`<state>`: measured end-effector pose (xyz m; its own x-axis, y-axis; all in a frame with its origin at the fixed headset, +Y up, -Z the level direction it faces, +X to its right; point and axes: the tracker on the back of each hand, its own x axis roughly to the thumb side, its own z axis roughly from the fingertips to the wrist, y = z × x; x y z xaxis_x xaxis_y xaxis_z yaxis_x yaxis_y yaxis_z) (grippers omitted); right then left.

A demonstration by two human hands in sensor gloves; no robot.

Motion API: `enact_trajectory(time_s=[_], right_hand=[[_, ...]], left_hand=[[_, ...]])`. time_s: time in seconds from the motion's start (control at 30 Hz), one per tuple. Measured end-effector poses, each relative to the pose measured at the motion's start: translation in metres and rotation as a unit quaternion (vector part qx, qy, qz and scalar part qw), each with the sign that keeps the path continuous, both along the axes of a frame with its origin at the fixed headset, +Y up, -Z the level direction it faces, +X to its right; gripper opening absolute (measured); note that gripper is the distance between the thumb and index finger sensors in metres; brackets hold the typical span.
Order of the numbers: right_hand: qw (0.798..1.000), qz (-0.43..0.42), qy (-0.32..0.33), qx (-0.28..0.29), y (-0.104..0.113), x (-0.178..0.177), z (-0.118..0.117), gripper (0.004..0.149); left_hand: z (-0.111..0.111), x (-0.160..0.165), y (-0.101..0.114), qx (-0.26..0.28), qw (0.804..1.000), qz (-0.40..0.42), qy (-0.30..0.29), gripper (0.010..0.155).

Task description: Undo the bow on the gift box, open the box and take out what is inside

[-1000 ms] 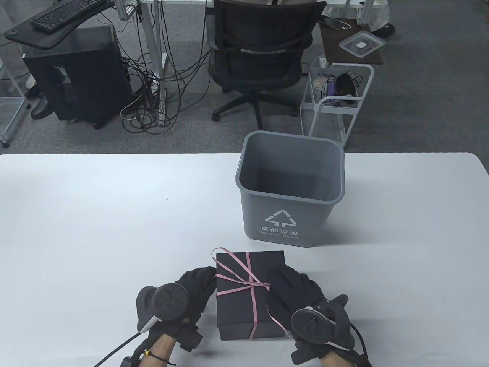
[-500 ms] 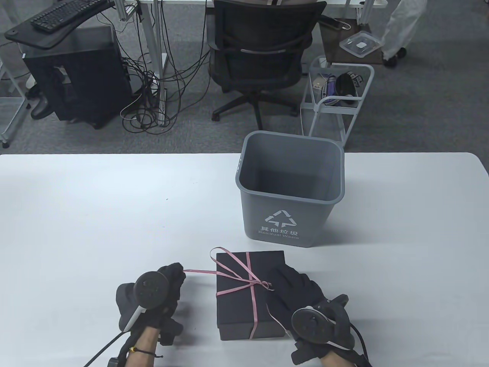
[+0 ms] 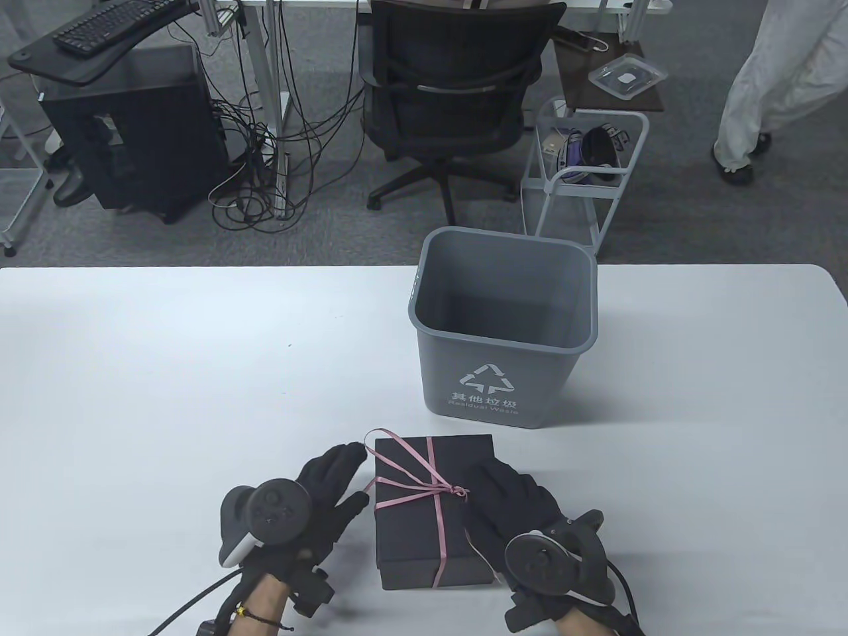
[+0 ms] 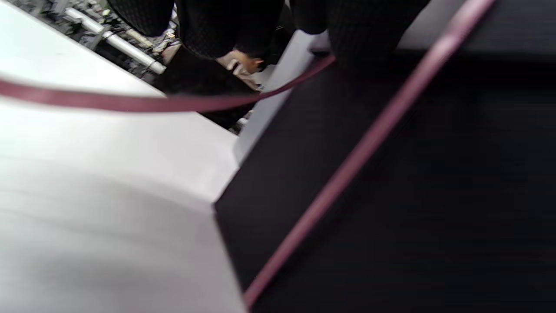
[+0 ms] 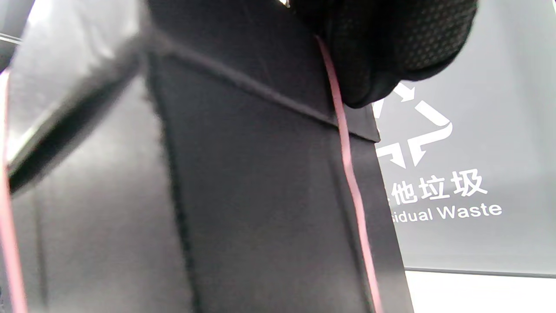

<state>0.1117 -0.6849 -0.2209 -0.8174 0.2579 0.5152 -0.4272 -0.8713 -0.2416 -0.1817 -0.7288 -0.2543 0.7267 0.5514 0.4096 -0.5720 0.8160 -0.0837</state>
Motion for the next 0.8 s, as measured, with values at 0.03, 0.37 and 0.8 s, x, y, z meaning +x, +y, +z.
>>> enact_trajectory(time_s=[0.03, 0.37, 0.8], right_hand=[[1.000, 0.001, 0.000, 0.000, 0.000, 0.000, 0.000, 0.053], [1.000, -0.001, 0.000, 0.000, 0.000, 0.000, 0.000, 0.053], [1.000, -0.005, -0.001, -0.003, -0.001, 0.000, 0.000, 0.052]], left_hand=[[0.002, 0.004, 0.002, 0.021, 1.000, -0.017, 0.014, 0.063], [0.002, -0.007, 0.004, 0.067, 0.993, -0.063, 0.071, 0.040], [0.006, -0.023, 0.026, 0.079, 0.985, -0.045, 0.148, 0.053]])
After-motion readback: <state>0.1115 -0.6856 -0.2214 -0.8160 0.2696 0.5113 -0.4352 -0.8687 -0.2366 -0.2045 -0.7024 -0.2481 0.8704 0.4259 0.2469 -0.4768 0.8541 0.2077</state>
